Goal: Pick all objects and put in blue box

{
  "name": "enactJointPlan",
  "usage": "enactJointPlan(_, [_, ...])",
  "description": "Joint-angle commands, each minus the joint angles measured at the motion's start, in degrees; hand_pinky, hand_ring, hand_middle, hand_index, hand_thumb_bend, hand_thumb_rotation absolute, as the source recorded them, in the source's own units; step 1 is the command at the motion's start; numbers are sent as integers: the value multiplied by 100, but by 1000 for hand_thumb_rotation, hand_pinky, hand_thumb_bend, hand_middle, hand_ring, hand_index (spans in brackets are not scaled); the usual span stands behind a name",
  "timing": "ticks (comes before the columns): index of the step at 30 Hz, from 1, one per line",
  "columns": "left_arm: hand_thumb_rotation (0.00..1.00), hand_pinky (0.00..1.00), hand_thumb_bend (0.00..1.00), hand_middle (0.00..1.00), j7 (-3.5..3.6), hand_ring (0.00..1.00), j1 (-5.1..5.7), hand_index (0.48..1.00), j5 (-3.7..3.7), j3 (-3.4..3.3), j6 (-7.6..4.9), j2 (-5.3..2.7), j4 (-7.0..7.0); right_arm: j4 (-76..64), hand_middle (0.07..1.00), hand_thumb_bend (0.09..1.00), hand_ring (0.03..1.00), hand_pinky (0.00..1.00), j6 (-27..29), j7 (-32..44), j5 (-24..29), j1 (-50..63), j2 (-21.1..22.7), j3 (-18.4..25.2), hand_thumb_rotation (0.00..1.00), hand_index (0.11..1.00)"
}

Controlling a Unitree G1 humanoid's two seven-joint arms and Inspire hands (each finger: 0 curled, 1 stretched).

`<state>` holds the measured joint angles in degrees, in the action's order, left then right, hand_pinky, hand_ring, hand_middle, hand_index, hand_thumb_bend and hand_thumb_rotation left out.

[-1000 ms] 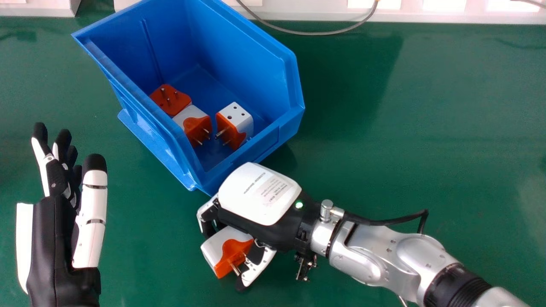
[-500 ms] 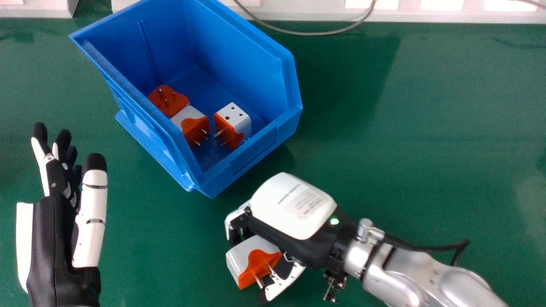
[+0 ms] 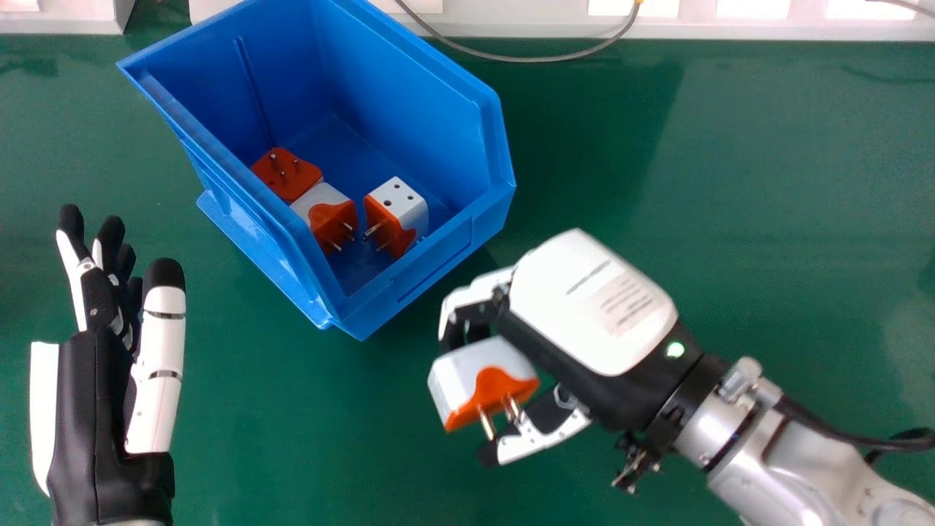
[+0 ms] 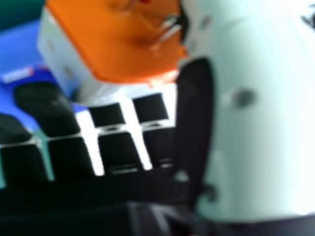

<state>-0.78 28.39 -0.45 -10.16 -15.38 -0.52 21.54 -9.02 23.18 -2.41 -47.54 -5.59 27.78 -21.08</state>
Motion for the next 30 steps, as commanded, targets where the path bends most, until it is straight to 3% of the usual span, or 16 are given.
enactJointPlan(1, [793,1000,332,1000,65,1000,-18,1000,-116,-18,-70,55,19,-199,240,489,181,136,81,-236,101,-209,-144,190,155,470])
enactJointPlan(3, [793,1000,347,1000,74,1000,-22,1000,-104,-20,-100,50,-1,-226,218,493,155,112,98,-293,123,-344,-257,266,154,470])
enactJointPlan(7, [806,1000,364,1000,27,1000,-12,1000,17,-23,-161,36,-74,-176,194,493,133,95,122,-372,148,-737,-486,364,156,469])
enactJointPlan(11, [790,1000,370,1000,2,1000,-44,1000,14,-12,-219,4,-165,44,166,492,108,71,60,-378,258,-1325,-817,400,151,469])
enactJointPlan(15, [777,1000,374,1000,30,1000,-73,1000,-53,-6,-304,-5,-260,282,181,493,112,67,-274,-157,104,-1974,-1074,327,148,469])
enactJointPlan(18, [785,1000,373,1000,-4,1000,-82,1000,17,-6,-352,-6,-295,752,173,491,104,58,-427,-320,-134,-2552,-1332,196,150,469])
enactJointPlan(21, [790,1000,351,999,7,1000,-75,1000,-17,8,-348,-15,-274,1355,191,491,119,68,-464,-354,-226,-3138,-1463,71,148,469])
enactJointPlan(23, [813,1000,357,1000,-4,1000,-35,1000,112,-6,-426,33,-286,1842,215,491,140,85,-434,-507,-327,-3523,-1524,-28,147,470])
enactJointPlan(25, [834,1000,365,1000,-21,1000,-9,1000,93,-5,-421,0,-256,2399,214,492,141,85,-371,-760,-396,-3887,-1601,-130,148,469])
enactJointPlan(28, [828,1000,363,1000,-6,1000,53,1000,24,19,-318,-26,-123,3123,198,492,128,74,-413,-783,-406,-4358,-1724,-278,148,469])
enactJointPlan(30, [822,1000,395,1000,70,1000,83,1000,-127,34,-248,-14,-62,3601,211,496,135,79,-428,-853,-414,-4631,-1825,-376,143,471])
